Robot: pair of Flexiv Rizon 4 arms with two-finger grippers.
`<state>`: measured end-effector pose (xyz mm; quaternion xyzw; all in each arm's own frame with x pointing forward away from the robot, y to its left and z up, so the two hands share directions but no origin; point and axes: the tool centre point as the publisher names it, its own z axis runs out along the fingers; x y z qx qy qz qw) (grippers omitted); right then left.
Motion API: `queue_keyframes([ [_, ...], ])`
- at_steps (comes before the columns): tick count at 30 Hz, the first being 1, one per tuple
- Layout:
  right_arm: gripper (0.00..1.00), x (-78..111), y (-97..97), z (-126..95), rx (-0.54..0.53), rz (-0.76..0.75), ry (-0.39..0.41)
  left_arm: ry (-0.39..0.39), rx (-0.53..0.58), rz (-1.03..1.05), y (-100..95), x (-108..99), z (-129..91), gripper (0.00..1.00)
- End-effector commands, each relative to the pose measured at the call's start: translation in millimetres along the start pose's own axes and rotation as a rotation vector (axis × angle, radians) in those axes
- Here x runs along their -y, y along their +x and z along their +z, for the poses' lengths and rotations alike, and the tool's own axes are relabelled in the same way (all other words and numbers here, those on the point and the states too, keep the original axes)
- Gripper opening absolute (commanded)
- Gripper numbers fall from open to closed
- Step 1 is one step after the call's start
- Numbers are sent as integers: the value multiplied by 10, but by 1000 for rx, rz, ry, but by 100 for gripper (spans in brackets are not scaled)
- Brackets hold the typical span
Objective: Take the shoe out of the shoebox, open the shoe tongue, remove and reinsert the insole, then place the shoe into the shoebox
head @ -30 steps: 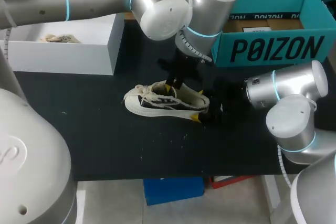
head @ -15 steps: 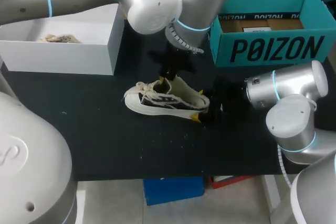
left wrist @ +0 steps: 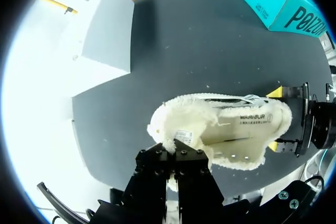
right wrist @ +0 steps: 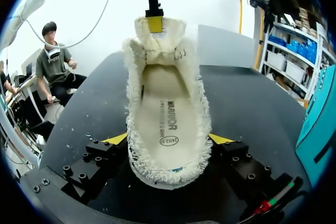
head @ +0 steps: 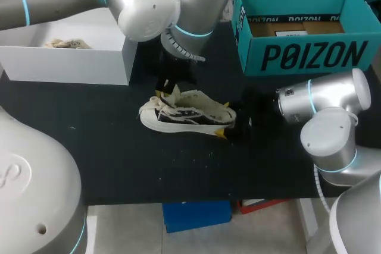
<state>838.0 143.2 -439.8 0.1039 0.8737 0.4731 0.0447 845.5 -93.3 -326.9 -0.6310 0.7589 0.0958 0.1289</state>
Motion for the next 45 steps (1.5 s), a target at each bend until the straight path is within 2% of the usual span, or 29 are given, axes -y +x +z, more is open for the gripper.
queue_keyframes([
  [1, 0, 34, 1, 28, 4, 2, 2, 4, -10, -9, -169, -69, 70, 0],
  [4, 0, 34, 1, 28, 4, 2, 2, -14, -15, -8, -213, -98, 154, 0],
  [5, 0, 34, 1, 28, 4, 2, 2, -17, -16, -6, -219, -112, 172, 12],
  [6, 0, 34, 1, 28, 4, 2, 2, -18, -17, -5, -228, -123, 183, 80],
  [7, 0, 34, 1, 28, 4, 2, 2, -19, -19, -5, -241, -134, 189, 100],
  [16, 0, 34, 1, 28, 4, 2, 2, -2, -41, -37, -499, -178, 201, 100],
  [20, 0, 34, 1, 28, 4, 2, 2, -10, -44, -51, -579, -203, 283, 100],
  [30, 0, 34, 1, 28, 4, 2, 2, -86, -59, -71, -617, -261, 659, 100],
  [36, 0, 34, 1, 28, 4, 2, 2, -99, -68, -74, -624, -261, 722, 100],
  [39, 0, 34, 1, 28, 4, 2, 2, -85, -85, -69, -684, -260, 609, 100],
  [45, 0, 34, 1, 28, 4, 2, 2, 84, -135, 70, -784, -249, -28, 100],
])
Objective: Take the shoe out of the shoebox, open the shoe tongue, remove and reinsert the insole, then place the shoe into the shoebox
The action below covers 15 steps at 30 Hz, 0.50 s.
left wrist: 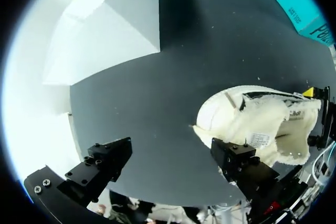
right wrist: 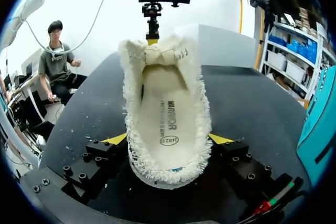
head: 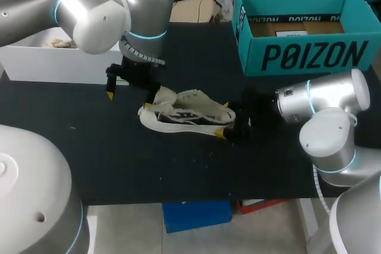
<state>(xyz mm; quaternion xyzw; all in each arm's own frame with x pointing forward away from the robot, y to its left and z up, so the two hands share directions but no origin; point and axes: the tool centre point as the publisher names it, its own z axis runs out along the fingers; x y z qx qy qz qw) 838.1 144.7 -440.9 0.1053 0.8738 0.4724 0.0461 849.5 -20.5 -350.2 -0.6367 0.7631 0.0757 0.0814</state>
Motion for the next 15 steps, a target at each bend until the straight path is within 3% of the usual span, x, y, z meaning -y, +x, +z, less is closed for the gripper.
queue_keyframes([
  [1, 0, 32, -2, 10, 0, 1, 1, 143, -61, 124, -114, -159, -605, 100],
  [3, 0, 32, -2, 10, 0, 1, 1, 208, -135, 245, -88, -138, -830, 100],
  [5, 0, 32, -2, 10, 0, 1, 1, 271, -206, 373, -54, -106, -1019, 74],
  [6, 0, 32, -2, 10, 0, 1, 1, 294, -249, 462, -22, -78, -1101, 49],
  [8, 0, 32, -2, 10, 0, 1, 1, 286, -394, 652, 61, 3, -1238, 42],
  [9, 0, 32, -2, 10, 0, 1, 1, 285, -443, 771, 124, 40, -1292, 27],
  [10, 0, 32, -2, 10, 0, 1, 1, 270, -516, 911, 196, 65, -1338, 3],
  [12, 0, 32, -2, 10, 0, 1, 1, 206, -634, 1208, 382, 98, -1404, 0],
  [15, 0, 32, -2, 10, 0, 1, 1, 150, -597, 1385, 674, 79, -1412, 0],
])
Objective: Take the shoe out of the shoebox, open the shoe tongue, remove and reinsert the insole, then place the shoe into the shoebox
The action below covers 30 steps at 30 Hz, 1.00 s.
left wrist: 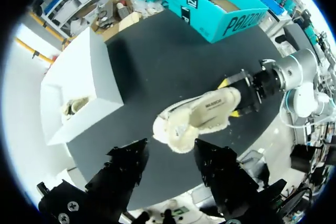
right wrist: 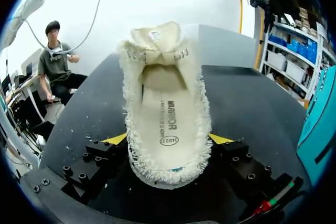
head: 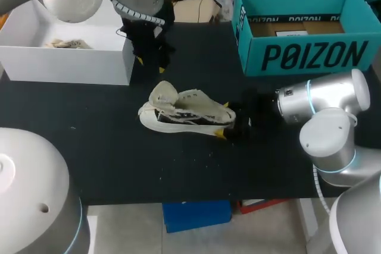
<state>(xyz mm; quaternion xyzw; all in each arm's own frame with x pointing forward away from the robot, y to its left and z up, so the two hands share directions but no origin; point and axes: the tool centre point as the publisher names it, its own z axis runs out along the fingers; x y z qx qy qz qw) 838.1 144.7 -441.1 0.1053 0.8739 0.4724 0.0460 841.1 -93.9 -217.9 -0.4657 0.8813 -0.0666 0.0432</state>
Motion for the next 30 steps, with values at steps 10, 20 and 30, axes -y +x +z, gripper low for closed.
queue_keyframes([
  [10, 0, 31, -2, 9, 0, 1, 1, -173, -572, 1222, 503, 330, 335, 0],
  [20, 0, 31, -2, 9, 0, 1, 1, -199, -645, 1375, 503, 330, 335, 0],
  [30, 0, 31, -2, 9, 0, 1, 1, -199, -645, 1375, 503, 330, 335, 0],
])
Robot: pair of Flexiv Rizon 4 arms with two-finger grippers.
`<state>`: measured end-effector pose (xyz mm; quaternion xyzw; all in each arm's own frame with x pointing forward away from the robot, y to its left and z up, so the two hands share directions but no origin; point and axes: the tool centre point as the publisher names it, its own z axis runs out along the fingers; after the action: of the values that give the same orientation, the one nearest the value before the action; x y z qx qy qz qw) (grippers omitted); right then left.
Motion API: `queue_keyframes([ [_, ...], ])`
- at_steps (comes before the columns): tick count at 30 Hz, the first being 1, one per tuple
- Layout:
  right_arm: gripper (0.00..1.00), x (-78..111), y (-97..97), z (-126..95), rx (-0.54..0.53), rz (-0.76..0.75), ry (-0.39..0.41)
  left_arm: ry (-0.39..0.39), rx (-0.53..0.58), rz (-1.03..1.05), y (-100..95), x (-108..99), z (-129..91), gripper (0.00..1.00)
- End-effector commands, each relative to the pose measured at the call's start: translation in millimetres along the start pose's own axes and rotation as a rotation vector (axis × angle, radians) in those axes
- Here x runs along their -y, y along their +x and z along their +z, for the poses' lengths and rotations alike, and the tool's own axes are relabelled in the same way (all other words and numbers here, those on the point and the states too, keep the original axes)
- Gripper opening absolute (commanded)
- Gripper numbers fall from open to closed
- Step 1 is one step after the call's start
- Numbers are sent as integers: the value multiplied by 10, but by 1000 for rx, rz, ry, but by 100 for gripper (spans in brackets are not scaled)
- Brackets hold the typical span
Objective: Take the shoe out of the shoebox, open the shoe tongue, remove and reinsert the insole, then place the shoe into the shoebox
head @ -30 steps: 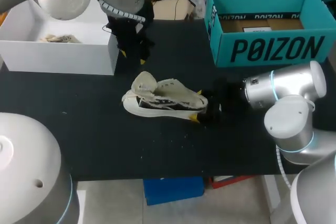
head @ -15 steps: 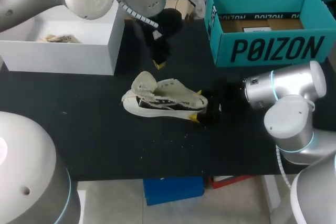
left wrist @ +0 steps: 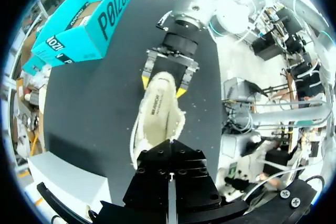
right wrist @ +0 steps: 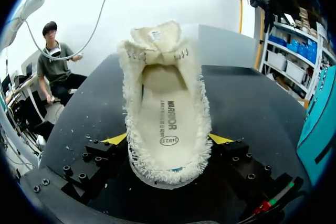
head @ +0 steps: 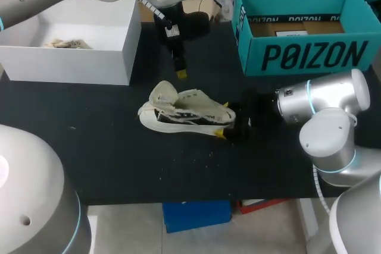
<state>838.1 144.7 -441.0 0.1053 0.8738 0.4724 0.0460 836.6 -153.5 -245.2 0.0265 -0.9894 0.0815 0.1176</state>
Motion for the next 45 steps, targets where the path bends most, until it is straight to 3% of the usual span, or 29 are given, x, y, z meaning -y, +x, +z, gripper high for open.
queue_keyframes([
  [1, 0, 32, -2, 10, 0, 1, 1, -67, -272, 489, -77, 33, 0, 0],
  [3, 0, 32, -2, 10, 0, 1, 1, -214, -162, 404, -91, 14, -61, 0],
  [5, 0, 32, -2, 10, 0, 1, 1, -161, -103, 458, -91, 22, -96, 0],
  [7, 0, 32, -2, 10, 0, 1, 1, -203, -67, 464, -94, 33, -91, 0],
  [8, 0, 32, -2, 10, 0, 1, 1, -182, -52, 492, -100, 40, -80, 0],
  [13, 0, 32, -2, 10, 0, 1, 1, -236, 0, 484, -126, 66, 8, 0],
  [28, 0, 32, -2, 10, 0, 1, 1, -106, 43, 410, -203, -13, 474, 0],
  [45, 0, 32, -2, 10, 0, 1, 1, -88, 0, 322, -328, -46, 899, 0],
])
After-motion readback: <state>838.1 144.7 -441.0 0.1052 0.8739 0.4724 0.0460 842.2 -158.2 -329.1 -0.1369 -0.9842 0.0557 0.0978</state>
